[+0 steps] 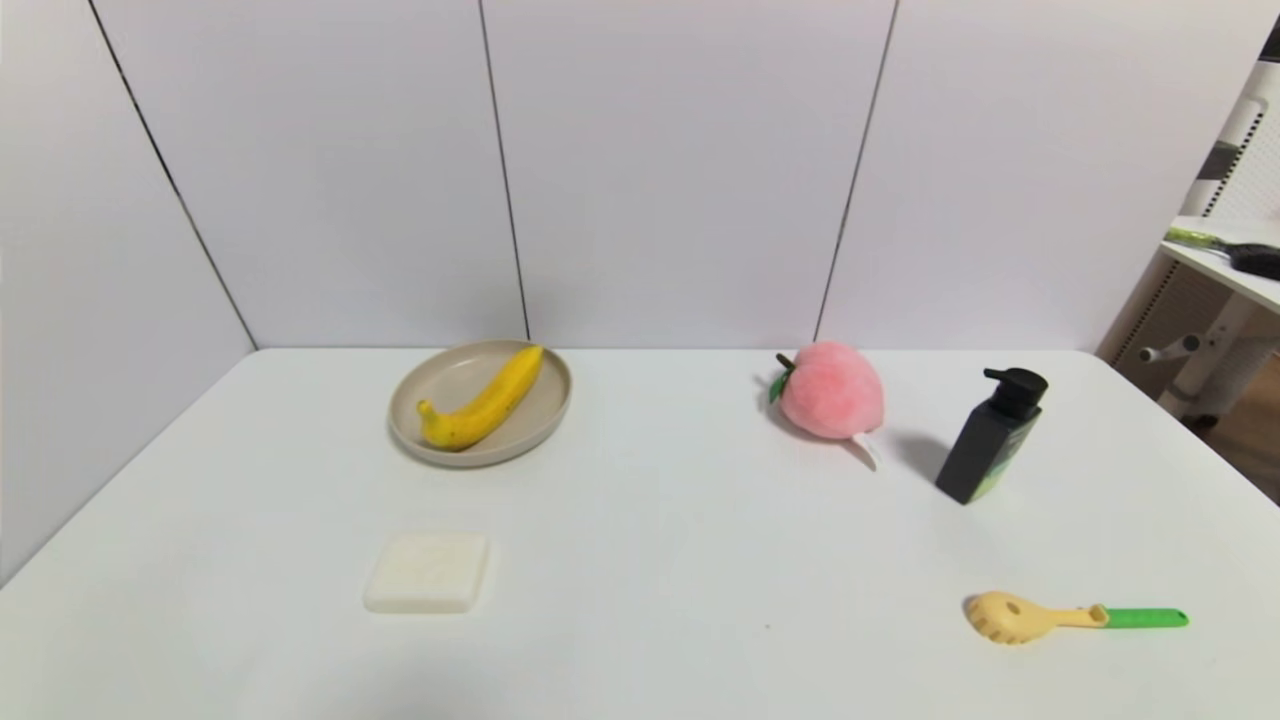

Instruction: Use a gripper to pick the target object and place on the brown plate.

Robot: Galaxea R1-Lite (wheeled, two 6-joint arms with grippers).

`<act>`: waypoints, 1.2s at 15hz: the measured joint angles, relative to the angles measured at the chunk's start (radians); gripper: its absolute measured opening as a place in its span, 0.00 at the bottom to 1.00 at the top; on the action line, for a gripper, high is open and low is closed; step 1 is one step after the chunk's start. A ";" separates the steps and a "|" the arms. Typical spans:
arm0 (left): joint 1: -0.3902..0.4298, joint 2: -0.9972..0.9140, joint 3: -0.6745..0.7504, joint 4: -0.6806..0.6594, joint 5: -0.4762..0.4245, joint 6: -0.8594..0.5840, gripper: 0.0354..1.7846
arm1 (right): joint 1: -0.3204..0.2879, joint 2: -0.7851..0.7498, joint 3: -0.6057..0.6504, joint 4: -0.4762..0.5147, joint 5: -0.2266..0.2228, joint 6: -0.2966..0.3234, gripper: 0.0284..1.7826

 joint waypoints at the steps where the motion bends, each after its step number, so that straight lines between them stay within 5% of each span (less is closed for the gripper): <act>1: 0.001 -0.014 0.000 -0.001 0.006 -0.026 0.94 | 0.000 0.000 0.000 0.000 0.000 0.000 0.95; 18: 0.001 -0.043 0.000 -0.003 0.035 -0.083 0.94 | 0.000 0.000 0.000 0.000 -0.002 0.001 0.95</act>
